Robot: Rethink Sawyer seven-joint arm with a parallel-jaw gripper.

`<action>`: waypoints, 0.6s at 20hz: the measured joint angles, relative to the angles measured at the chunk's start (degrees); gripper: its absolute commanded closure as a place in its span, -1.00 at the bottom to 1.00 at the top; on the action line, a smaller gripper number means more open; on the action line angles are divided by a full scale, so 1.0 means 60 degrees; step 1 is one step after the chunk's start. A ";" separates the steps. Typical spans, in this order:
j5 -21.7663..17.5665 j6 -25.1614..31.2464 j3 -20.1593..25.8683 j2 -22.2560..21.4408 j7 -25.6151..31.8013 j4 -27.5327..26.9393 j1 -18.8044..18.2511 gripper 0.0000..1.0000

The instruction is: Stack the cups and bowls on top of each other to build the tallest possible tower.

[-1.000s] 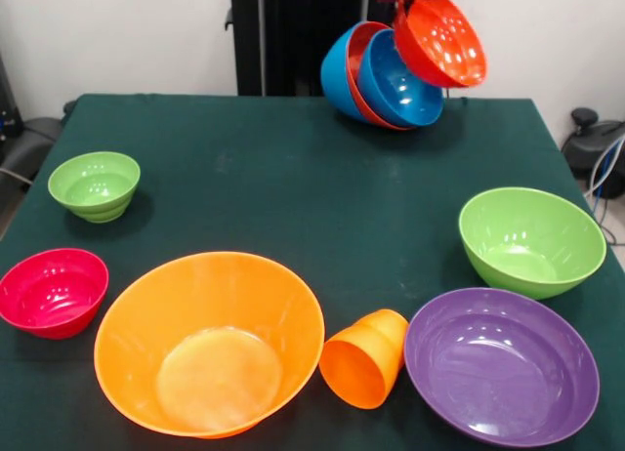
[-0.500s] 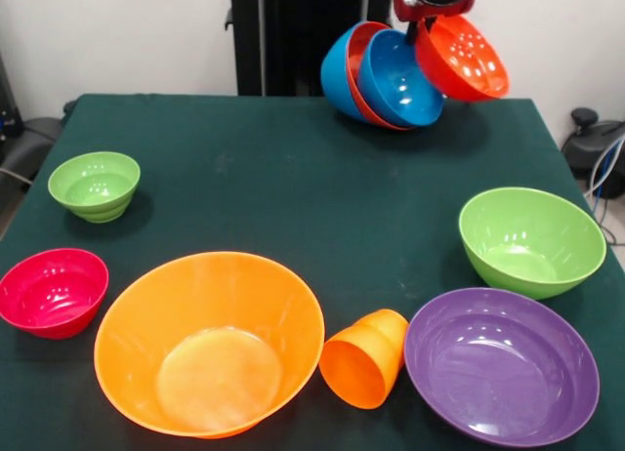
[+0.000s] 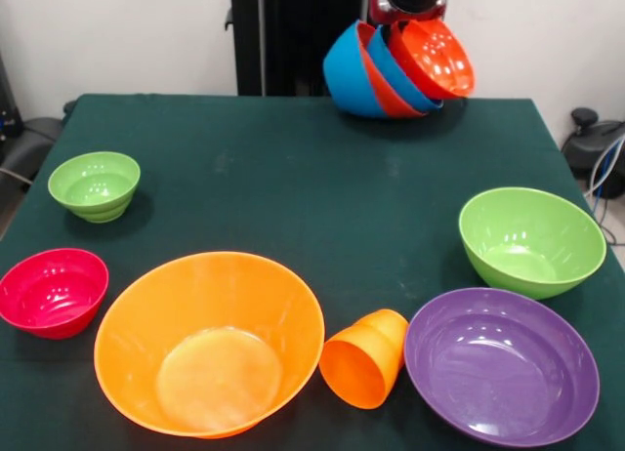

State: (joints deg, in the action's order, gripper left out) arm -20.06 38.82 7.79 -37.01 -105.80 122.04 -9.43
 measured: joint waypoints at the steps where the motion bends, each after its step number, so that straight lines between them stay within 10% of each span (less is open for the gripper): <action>1: -0.0057 -0.0002 -0.0122 0.0033 0.0000 -0.0001 -0.0005 1.00; 6: -0.0097 -0.0002 -0.0352 -0.0009 0.0000 -0.0003 0.0000 1.00; 7: -0.0097 -0.0002 -0.0476 -0.0014 0.0000 -0.0006 0.0028 -1.00; 12: -0.0127 -0.0002 -0.0627 -0.0019 0.0000 -0.0007 0.0121 -1.00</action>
State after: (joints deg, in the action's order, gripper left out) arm -20.82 38.81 4.03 -37.12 -105.80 122.00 -8.70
